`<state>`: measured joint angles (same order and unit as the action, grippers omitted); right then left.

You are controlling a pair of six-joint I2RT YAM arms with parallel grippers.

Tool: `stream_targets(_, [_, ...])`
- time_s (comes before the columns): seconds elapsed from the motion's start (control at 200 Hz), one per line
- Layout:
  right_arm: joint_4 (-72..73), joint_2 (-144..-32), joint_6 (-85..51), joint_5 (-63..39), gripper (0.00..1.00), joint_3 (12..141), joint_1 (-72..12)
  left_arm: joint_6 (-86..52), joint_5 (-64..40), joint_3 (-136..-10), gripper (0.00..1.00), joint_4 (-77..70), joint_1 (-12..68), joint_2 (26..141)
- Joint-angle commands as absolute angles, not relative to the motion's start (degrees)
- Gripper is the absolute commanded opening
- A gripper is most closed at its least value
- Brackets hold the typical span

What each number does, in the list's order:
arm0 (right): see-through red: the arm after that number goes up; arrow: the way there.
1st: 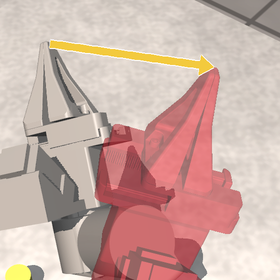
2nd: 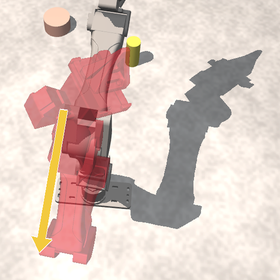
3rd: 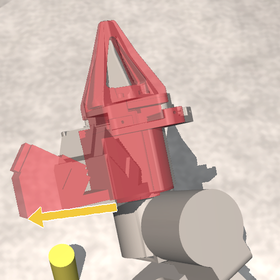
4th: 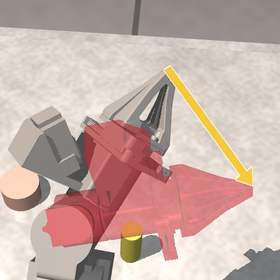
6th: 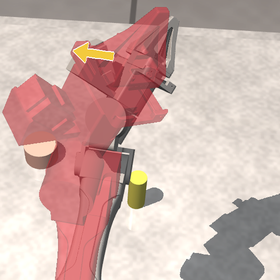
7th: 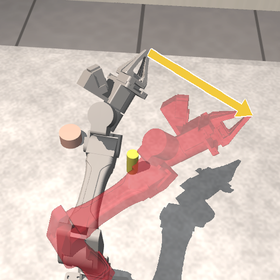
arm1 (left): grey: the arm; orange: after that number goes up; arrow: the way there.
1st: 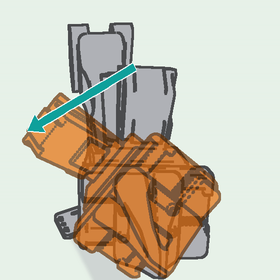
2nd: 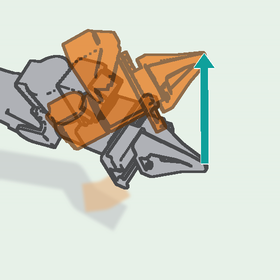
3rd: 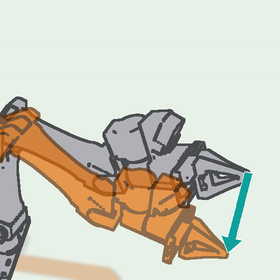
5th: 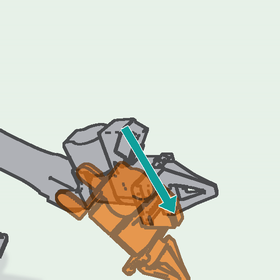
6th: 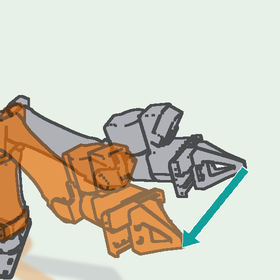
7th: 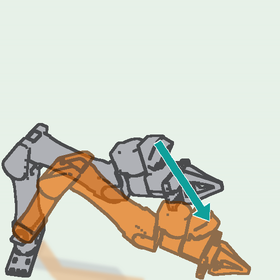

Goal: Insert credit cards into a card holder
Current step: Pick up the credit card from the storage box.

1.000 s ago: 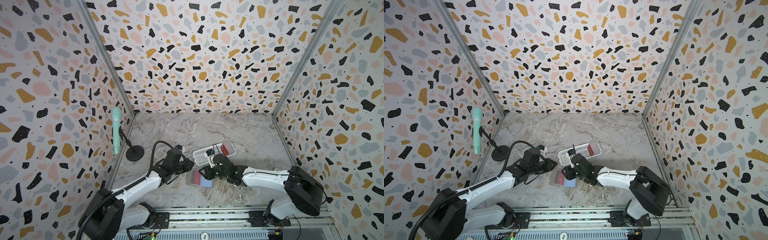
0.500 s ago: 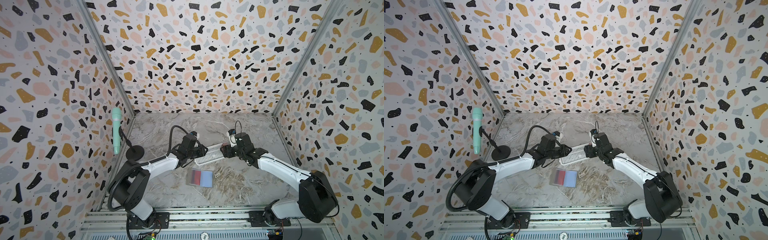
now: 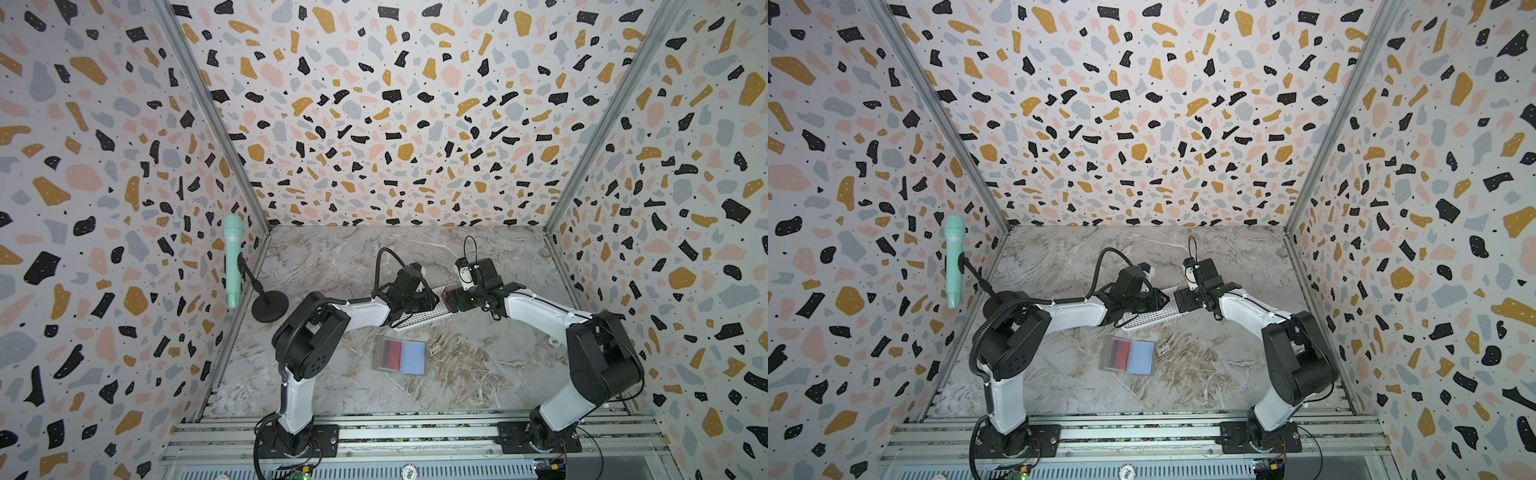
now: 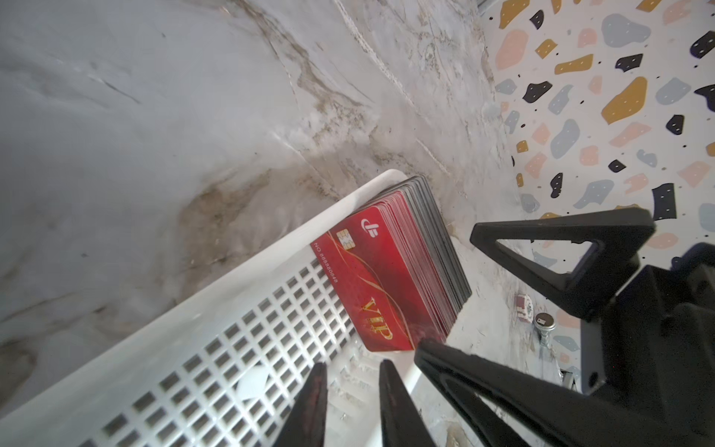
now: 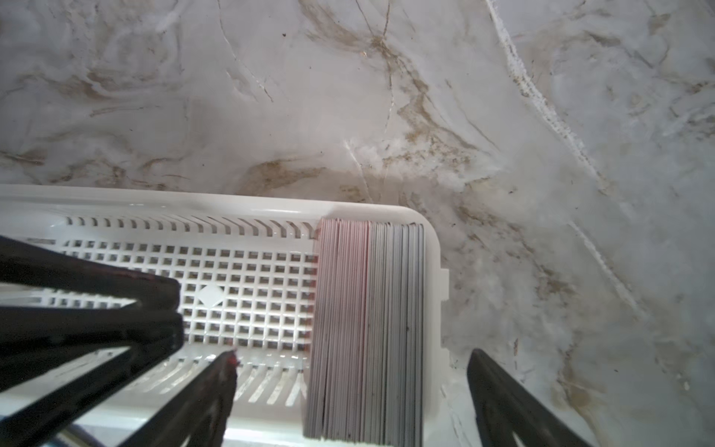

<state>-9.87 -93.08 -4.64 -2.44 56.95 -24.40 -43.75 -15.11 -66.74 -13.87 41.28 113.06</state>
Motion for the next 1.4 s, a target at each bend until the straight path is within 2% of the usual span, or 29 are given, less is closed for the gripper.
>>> stream_targets(0.0, [-10.58,-93.79,-3.38,-1.85,0.94,59.14,-23.93,-43.68,-15.47,-68.91,0.25,-15.64,41.86,115.17])
stream_targets(0.225, [-9.42,-97.32,-3.25,-1.83,0.94,59.94,-23.51,-44.04,-15.78,-70.82,0.24,-14.9,42.1,118.91])
stream_targets(0.561, [-8.36,-100.17,-3.29,-2.96,0.88,60.74,-21.88,-44.21,-16.13,-70.48,0.22,-14.93,42.04,119.67])
stream_targets(1.397, [-9.13,-95.54,-3.86,-2.11,0.82,60.38,-21.19,-45.9,-18.99,-73.87,0.25,-16.8,42.19,122.54])
